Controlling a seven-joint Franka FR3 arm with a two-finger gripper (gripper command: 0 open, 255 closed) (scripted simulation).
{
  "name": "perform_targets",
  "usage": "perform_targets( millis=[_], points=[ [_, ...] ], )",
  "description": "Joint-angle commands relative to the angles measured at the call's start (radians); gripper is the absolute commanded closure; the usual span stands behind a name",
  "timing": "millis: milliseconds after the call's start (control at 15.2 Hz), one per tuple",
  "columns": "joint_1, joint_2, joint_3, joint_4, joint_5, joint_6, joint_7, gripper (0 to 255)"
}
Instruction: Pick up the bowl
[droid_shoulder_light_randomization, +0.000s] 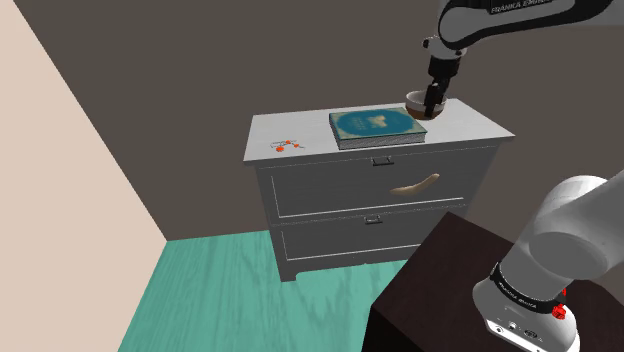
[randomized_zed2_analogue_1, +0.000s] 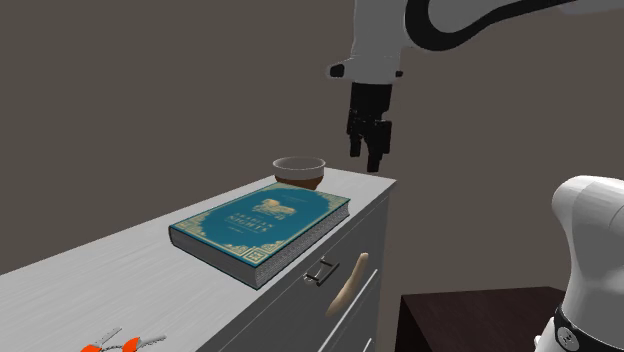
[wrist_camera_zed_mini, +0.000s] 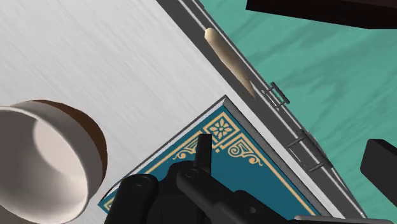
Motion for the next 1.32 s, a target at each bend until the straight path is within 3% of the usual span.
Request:
perform_targets(
  millis=[0, 462, 924, 1254],
  points=[
    [0.001, 0.063, -0.035, 0.037, 0.0, 0.036, -0.045, 0],
    [-0.002, 0.307, -0.151, 0.206, 0.064, 0.139, -0.227, 0],
    [-0.053, 0.593, -0.218, 0.445, 0.222, 0.185, -0.433, 0],
    [-0.063, 0.623, -0.215, 0.421, 0.239, 0.236, -0.446, 0]
  ],
)
